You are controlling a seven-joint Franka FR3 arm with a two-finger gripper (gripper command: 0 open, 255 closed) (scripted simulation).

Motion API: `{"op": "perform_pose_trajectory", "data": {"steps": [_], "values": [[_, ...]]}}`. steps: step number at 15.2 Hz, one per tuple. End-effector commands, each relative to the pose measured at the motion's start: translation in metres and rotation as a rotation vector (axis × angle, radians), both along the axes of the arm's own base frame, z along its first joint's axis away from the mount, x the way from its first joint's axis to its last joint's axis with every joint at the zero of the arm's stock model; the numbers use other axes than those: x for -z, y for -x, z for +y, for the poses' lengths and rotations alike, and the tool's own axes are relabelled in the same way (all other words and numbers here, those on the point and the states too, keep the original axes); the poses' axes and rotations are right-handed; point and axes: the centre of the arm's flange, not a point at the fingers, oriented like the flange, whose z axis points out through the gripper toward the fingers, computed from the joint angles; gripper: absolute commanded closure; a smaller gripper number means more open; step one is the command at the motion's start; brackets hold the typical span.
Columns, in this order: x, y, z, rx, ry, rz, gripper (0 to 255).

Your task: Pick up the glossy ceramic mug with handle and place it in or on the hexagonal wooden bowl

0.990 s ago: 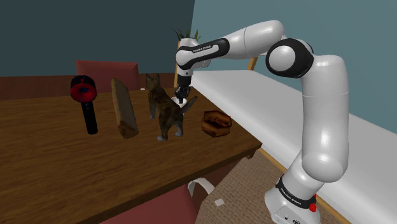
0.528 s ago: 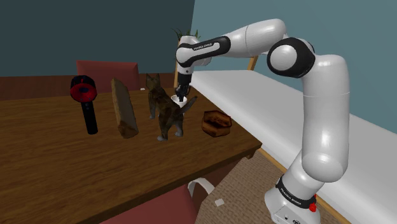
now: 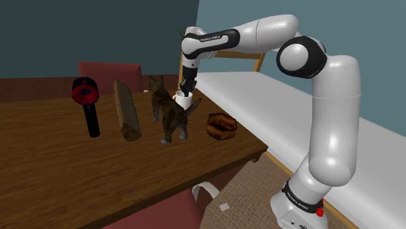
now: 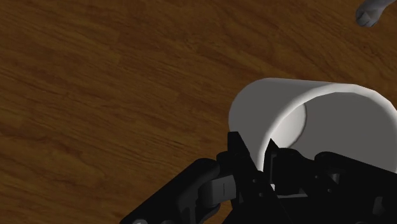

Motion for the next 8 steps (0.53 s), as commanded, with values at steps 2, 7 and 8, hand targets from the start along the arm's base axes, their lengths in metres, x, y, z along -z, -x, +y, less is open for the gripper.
{"op": "perform_pose_trajectory", "data": {"steps": [2, 7, 8], "values": [[-0.016, -0.001, 0.000, 0.000, 0.000, 0.000, 255], [-0.043, -0.001, 0.000, 0.000, 0.000, 0.000, 255], [-0.048, -0.001, 0.000, 0.000, 0.000, 0.000, 255]]}}
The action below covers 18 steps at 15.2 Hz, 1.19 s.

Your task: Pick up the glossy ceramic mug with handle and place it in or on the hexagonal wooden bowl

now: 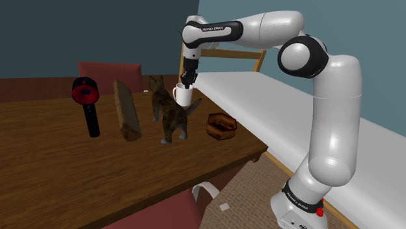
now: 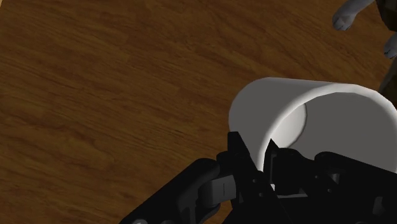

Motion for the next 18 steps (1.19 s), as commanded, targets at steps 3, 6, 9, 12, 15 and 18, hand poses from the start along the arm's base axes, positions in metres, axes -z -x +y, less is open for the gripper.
{"op": "perform_pose_trajectory", "data": {"steps": [3, 6, 9, 12, 15, 18], "values": [[-0.021, 0.001, 0.001, 0.000, 0.000, 0.000, 255], [-0.037, 0.001, 0.001, 0.000, 0.000, 0.000, 255], [-0.053, 0.001, 0.001, 0.000, 0.000, 0.000, 255], [-0.069, 0.001, 0.001, 0.000, 0.000, 0.000, 255], [-0.078, 0.014, -0.001, 0.000, 0.000, 0.000, 255], [-0.083, 0.053, -0.007, 0.000, 0.000, 0.000, 255]]}}
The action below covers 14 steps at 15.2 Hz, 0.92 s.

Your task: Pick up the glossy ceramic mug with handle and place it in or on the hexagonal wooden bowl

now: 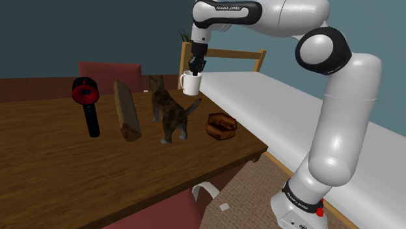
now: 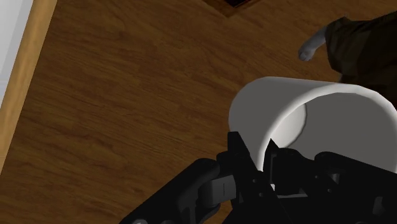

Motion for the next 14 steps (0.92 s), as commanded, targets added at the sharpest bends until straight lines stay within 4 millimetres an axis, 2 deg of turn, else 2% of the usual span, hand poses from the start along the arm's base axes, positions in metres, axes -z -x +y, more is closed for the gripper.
{"op": "perform_pose_trajectory", "data": {"steps": [1, 14], "values": [[-0.004, 0.027, -0.005, 0.000, 0.000, 0.000, 255], [-0.023, 0.195, -0.030, 0.000, 0.000, 0.000, 255]]}}
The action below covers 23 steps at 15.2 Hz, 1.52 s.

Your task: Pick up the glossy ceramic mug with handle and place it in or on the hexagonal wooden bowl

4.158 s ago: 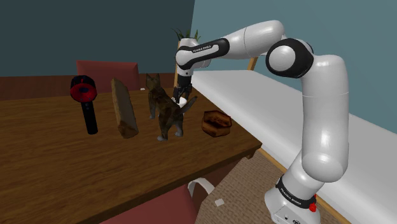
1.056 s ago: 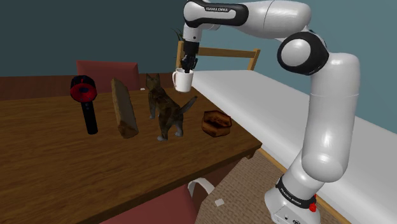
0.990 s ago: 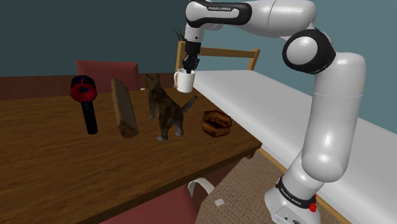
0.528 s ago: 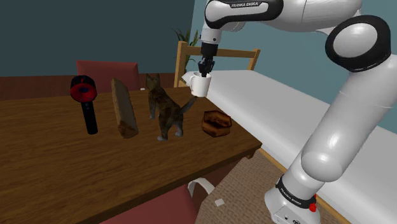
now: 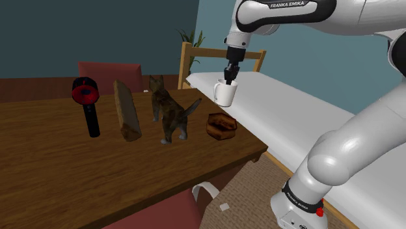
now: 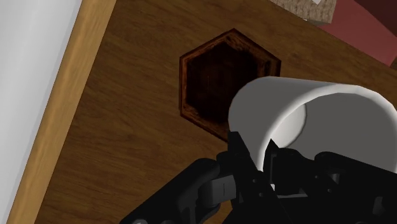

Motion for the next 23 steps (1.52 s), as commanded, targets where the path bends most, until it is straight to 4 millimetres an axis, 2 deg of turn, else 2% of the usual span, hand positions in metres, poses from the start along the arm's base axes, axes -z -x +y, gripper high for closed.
{"op": "perform_pose_trajectory", "data": {"steps": [1, 18, 23], "values": [[0.003, 0.014, -0.004, -0.001, -0.001, 0.000, 255], [0.095, 0.014, -0.004, -0.001, -0.001, 0.000, 255], [0.095, 0.014, -0.004, -0.001, -0.001, 0.000, 255]]}}
